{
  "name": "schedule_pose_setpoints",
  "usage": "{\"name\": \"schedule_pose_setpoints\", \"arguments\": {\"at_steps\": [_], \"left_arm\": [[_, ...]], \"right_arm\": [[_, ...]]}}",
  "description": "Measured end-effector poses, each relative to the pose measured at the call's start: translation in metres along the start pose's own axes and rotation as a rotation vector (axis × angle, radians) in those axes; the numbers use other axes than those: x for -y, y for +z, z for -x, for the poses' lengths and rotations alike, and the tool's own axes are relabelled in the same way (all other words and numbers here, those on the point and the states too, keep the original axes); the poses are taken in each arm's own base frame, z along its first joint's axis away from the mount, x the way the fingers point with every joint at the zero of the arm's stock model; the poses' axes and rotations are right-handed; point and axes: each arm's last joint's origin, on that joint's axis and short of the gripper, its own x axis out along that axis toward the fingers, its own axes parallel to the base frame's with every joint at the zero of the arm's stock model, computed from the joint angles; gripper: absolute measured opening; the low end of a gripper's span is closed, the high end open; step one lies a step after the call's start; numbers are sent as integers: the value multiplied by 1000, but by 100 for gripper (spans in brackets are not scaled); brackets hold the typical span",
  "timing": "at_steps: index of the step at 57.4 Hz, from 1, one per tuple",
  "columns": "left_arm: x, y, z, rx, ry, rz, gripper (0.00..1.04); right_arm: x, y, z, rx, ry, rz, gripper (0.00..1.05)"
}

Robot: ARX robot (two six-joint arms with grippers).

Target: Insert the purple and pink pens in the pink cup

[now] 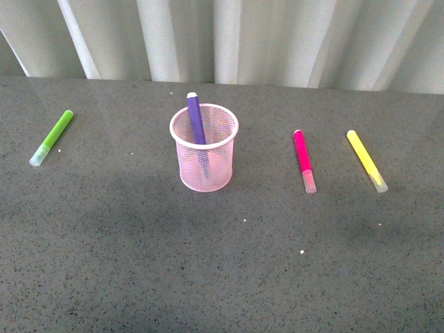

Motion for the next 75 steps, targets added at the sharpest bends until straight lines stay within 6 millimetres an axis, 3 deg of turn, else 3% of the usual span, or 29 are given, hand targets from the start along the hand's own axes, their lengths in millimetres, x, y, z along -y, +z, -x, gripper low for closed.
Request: {"name": "schedule_pose_setpoints", "arguments": {"at_steps": [27, 45, 56, 65, 75], "left_arm": [[6, -3, 17, -8, -38, 1, 4], [6, -3, 18, -4, -38, 1, 5], [6, -3, 18, -5, -37, 1, 38], [6, -3, 18, -5, -37, 1, 65], [6, -3, 18, -4, -37, 1, 95]], "right_arm": [[0, 0, 0, 0, 0, 0, 98], [0, 0, 0, 0, 0, 0, 98], [0, 0, 0, 3, 3, -5, 98], [0, 20, 2, 233, 37, -70, 98], [2, 29, 3, 312, 12, -56, 98]]}}
